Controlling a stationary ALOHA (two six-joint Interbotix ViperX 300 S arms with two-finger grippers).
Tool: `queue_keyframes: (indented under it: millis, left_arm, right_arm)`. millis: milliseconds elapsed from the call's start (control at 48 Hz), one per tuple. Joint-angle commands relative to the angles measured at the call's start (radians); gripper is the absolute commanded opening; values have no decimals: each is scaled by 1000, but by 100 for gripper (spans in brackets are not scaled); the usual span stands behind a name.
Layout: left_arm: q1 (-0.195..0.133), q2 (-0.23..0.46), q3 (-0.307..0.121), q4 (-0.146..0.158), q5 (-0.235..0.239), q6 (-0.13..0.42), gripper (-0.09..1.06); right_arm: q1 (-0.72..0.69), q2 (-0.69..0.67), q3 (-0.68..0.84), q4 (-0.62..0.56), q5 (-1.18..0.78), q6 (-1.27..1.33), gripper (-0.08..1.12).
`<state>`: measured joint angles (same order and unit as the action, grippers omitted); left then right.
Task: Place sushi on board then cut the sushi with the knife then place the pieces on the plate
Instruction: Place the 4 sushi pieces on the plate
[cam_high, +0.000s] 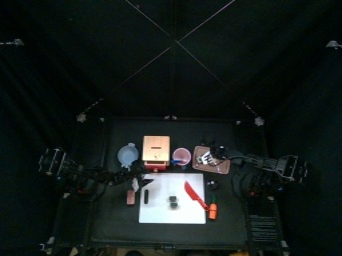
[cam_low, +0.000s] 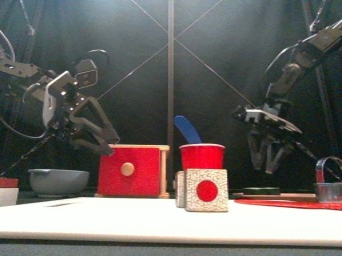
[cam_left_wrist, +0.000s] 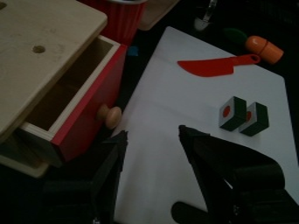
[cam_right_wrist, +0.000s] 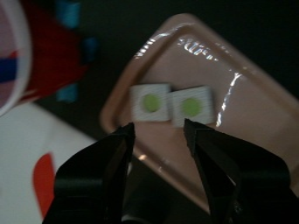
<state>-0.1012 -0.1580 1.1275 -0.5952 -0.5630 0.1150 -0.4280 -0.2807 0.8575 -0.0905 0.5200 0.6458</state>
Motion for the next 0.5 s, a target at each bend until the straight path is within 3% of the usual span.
queue_keyframes:
  millis: [21, 229, 500]
  left_arm:
    - [2, -3, -20, -2, -3, 0, 87]
    - [0, -5, -20, -2, -3, 2, 87]
    - [-3, -3, -21, -2, -3, 0, 87]
  right_arm:
    - [186, -18, -60, 5, -12, -11, 83]
    - [434, 123, -196, -37, 58, -17, 84]
    - [540, 336, -457, -114, 181, -25, 83]
